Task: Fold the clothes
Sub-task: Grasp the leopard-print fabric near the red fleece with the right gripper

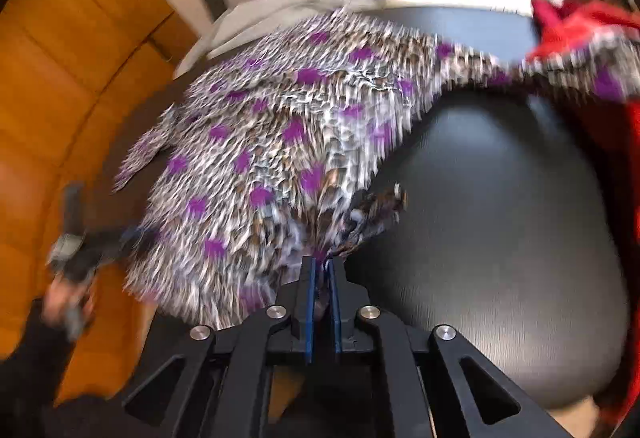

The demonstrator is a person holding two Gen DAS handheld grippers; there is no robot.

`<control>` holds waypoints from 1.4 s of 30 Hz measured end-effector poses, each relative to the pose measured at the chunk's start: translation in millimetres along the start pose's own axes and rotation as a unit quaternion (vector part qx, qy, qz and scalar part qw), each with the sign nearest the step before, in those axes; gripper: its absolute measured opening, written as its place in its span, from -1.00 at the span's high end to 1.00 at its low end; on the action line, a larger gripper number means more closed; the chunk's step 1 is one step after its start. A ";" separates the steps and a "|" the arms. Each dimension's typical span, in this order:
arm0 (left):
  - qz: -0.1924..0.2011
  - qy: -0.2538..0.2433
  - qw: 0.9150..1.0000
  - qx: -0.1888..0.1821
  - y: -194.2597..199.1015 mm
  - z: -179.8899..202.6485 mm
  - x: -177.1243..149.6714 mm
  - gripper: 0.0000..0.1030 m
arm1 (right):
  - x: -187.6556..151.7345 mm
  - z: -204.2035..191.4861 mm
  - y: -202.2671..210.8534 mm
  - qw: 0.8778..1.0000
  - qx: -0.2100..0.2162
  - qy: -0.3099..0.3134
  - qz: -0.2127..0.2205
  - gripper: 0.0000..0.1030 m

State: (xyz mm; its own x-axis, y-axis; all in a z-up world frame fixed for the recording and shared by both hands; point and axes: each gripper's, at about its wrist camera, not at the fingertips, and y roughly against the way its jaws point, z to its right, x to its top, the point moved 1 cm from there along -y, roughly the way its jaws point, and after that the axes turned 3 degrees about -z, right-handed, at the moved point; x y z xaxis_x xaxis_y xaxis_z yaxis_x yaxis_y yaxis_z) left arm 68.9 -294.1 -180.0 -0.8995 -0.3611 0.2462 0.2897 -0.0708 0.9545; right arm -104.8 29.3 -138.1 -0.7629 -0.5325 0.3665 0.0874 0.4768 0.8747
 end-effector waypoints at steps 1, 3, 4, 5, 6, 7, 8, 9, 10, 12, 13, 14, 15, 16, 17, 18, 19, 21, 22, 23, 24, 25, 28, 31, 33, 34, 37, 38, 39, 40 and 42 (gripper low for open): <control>-0.006 0.002 1.000 -0.004 0.6 -4.5 1.1 0.87 | -4.9 1.4 2.9 1.000 -0.006 -0.001 -0.004 0.75; -0.012 0.006 1.000 -0.005 5.2 -10.6 -0.2 0.87 | -14.8 4.3 8.6 1.000 -0.019 -0.004 -0.011 0.50; -0.014 0.015 1.000 -0.019 7.8 -14.6 -2.4 0.87 | -19.7 5.8 11.5 1.000 -0.025 -0.005 -0.014 0.47; -0.013 0.024 0.999 -0.033 10.4 -17.4 -4.6 0.87 | -24.6 7.2 14.4 0.999 -0.031 -0.006 -0.018 0.46; -0.007 0.030 0.998 -0.046 13.1 -18.2 -6.5 0.87 | -29.6 8.7 17.3 0.999 -0.037 -0.008 -0.022 0.41; 0.004 0.032 0.998 -0.060 16.8 -18.8 -8.5 0.87 | -34.5 10.1 20.2 0.999 -0.044 -0.009 -0.025 0.41; 0.014 0.030 0.997 -0.073 20.0 -18.1 -10.3 0.87 | -37.6 10.3 21.9 0.998 -0.048 -0.009 -0.026 0.41; 0.023 0.026 0.996 -0.081 21.4 -14.4 -11.1 0.87 | -28.3 1.9 15.3 0.999 -0.043 -0.005 -0.010 0.41; 0.029 0.023 0.996 -0.084 22.2 -11.5 -13.5 0.87 | -18.9 -6.5 8.8 0.999 -0.037 -0.001 0.006 0.41; 0.026 0.019 0.996 -0.081 21.1 -7.1 -22.6 0.87 | 0.6 -30.0 -15.6 1.000 -0.016 0.009 0.023 0.41; 0.019 0.019 0.997 -0.078 17.4 -5.3 -25.9 0.87 | 10.0 -42.7 -31.9 1.000 -0.006 0.016 0.022 0.44; 0.012 0.019 0.997 -0.074 13.6 -6.7 -30.2 0.87 | 13.7 -45.1 -46.6 0.999 -0.033 0.021 0.000 0.43; 0.012 0.019 0.997 -0.073 15.6 -11.9 -38.0 0.87 | 16.6 -46.5 -60.8 0.998 -0.060 0.025 -0.021 0.43; 0.012 0.022 0.997 -0.075 17.0 -16.5 -43.2 0.87 | 13.9 -40.7 -72.4 0.995 -0.085 0.021 -0.039 0.43; 0.011 0.030 0.996 -0.081 17.2 -20.8 -44.1 0.87 | 11.0 -35.1 -81.7 0.993 -0.105 0.017 -0.053 0.46; 0.011 0.041 0.995 -0.087 17.5 -25.9 -44.6 0.87 | 7.7 -30.5 -75.1 0.995 -0.096 0.012 -0.038 0.46; 0.012 0.051 0.994 -0.092 18.0 -30.3 -44.5 0.87 | 4.2 -23.5 -69.9 0.994 -0.103 -0.002 -0.032 0.46; 0.019 0.060 0.994 -0.093 20.9 -33.0 -39.1 0.87 | -1.7 -3.8 -54.1 0.996 -0.079 -0.050 -0.008 0.41; 0.031 0.061 0.994 -0.086 24.6 -31.2 -33.7 0.86 | -3.9 8.7 -42.8 0.995 -0.053 -0.082 0.012 0.41; 0.045 0.063 0.993 -0.091 28.9 -27.2 -26.9 0.81 | -4.2 24.9 -22.9 0.991 -0.041 -0.117 0.054 0.42; 0.057 0.065 0.990 -0.107 32.6 -21.9 -18.9 0.78 | -4.5 41.1 -2.9 0.983 -0.029 -0.151 0.096 0.42; 0.071 0.066 0.988 -0.121 35.3 -14.8 -10.2 0.77 | -4.9 57.4 17.1 0.973 -0.018 -0.185 0.138 0.42; 0.098 0.051 0.985 -0.136 41.6 7.5 15.2 0.72 | -13.8 114.5 79.0 0.920 -0.019 -0.289 0.263 0.41; 0.091 0.041 0.983 -0.153 30.9 29.4 41.9 0.71 | -15.0 162.8 117.2 0.882 -0.067 -0.348 0.309 0.38; 0.086 0.030 0.984 -0.150 22.2 45.9 51.8 0.72 | -11.8 192.9 135.2 0.864 -0.114 -0.370 0.322 0.38; 0.084 0.021 0.985 -0.147 18.8 54.3 56.1 0.71 | -9.0 206.3 141.8 0.858 -0.141 -0.373 0.323 0.38; 0.071 0.001 0.987 -0.146 7.8 71.3 63.0 0.71 | 1.9 240.1 143.2 0.863 -0.158 -0.370 0.304 0.38; 0.065 -0.003 0.987 -0.146 2.9 74.9 64.9 0.71 | 4.0 248.4 143.5 0.864 -0.158 -0.369 0.305 0.38; 0.059 -0.005 0.988 -0.141 -2.1 76.3 66.0 0.71 | 7.0 256.9 142.2 0.866 -0.158 -0.369 0.298 0.38; 0.053 -0.005 0.990 -0.134 -7.3 77.1 66.8 0.71 | 10.2 264.7 140.8 0.869 -0.157 -0.368 0.291 0.38; 0.042 -0.001 0.991 -0.129 -14.4 75.7 67.5 0.71 | 16.6 272.0 138.9 0.877 -0.150 -0.361 0.280 0.38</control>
